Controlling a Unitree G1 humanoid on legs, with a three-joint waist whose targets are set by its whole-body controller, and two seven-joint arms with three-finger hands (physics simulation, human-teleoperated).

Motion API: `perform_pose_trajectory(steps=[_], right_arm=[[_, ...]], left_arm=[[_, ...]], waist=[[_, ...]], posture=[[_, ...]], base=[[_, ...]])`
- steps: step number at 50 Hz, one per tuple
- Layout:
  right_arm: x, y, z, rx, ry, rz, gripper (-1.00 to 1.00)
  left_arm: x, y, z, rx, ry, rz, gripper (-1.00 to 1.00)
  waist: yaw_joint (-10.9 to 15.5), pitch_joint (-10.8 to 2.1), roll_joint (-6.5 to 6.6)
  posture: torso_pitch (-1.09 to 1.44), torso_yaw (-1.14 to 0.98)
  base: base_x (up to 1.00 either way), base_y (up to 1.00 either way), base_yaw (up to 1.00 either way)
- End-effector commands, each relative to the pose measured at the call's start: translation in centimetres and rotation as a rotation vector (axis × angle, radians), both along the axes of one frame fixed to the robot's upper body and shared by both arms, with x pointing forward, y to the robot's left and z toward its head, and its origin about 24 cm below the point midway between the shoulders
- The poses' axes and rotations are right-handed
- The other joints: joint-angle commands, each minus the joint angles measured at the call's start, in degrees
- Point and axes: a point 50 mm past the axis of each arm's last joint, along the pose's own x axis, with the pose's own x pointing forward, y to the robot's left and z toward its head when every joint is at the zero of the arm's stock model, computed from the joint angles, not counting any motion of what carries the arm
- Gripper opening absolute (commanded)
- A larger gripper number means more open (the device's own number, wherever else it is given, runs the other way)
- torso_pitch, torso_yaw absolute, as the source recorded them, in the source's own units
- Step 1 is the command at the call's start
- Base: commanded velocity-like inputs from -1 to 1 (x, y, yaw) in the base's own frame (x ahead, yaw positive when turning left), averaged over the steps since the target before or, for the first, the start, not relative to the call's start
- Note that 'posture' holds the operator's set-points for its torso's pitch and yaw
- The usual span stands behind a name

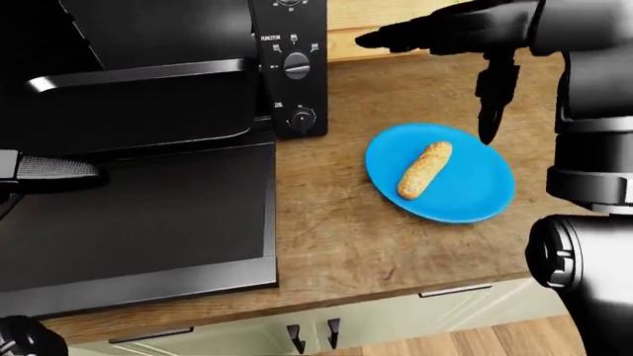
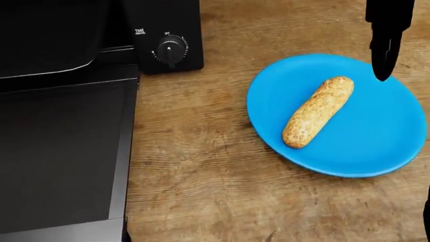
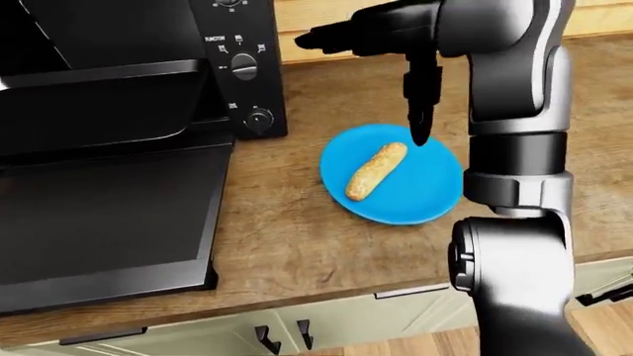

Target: Place the baguette on the tray of the toaster oven.

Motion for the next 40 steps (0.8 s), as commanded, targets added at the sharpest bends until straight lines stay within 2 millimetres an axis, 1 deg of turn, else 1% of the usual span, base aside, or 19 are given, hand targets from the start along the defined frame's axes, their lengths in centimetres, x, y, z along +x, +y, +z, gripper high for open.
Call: perform_pose_trajectory(steps=[1,5,10,18,24,31,32,40], right_arm=[[-0.5,0.5,1.4,-0.004,-0.081,0.026,1.0],[0.0,1.4,0.3,-0.033,-0.061,0.053,1.0],[-0.4,1.2,-0.8,-0.057,-0.038,0.06,1.0],[-0.8,1.2,-1.6,-0.072,-0.023,0.061,1.0],[-0.4,1.5,-2.4,-0.077,-0.01,0.052,1.0],[-0.1,1.7,-3.1,-0.071,-0.004,0.043,1.0],[0.0,1.7,-3.4,-0.073,0.001,0.04,1.0],[-0.2,1.2,-3.8,-0.071,0.013,0.026,1.0]], left_arm=[[-0.3,-0.1,0.4,0.003,-0.029,0.015,1.0],[-0.4,-0.3,0.1,0.001,-0.026,0.015,1.0],[-0.7,-0.4,-0.4,-0.003,-0.023,0.017,1.0],[-0.6,-0.6,-0.7,-0.005,-0.022,0.018,1.0],[-0.8,-0.5,-0.6,-0.006,-0.021,0.02,1.0],[-1.4,-0.9,-0.4,-0.009,-0.018,0.019,1.0],[-1.4,-1.0,-0.4,-0.009,-0.016,0.019,1.0],[-1.2,-1.2,-0.4,-0.01,-0.016,0.019,1.0]], waist=[[0.0,-1.47,0.15],[-0.3,-1.48,0.49],[-0.3,-1.38,0.78],[-0.5,-1.29,1.14],[-0.8,-1.34,1.42],[-1.1,-1.45,1.97],[-1.2,-1.43,2.02],[-0.8,-1.52,2.35]], posture=[[0.0,0.0],[0.0,0.0],[0.0,0.0],[0.0,0.0],[0.0,0.0],[0.0,0.0],[0.0,0.0],[0.0,0.0]], base=[[0.0,0.0,0.0],[0.0,0.0,0.0],[0.0,0.0,0.0],[0.0,0.0,0.0],[0.0,0.0,0.0],[0.0,0.0,0.0],[0.0,0.0,0.0],[0.0,0.0,0.0]])
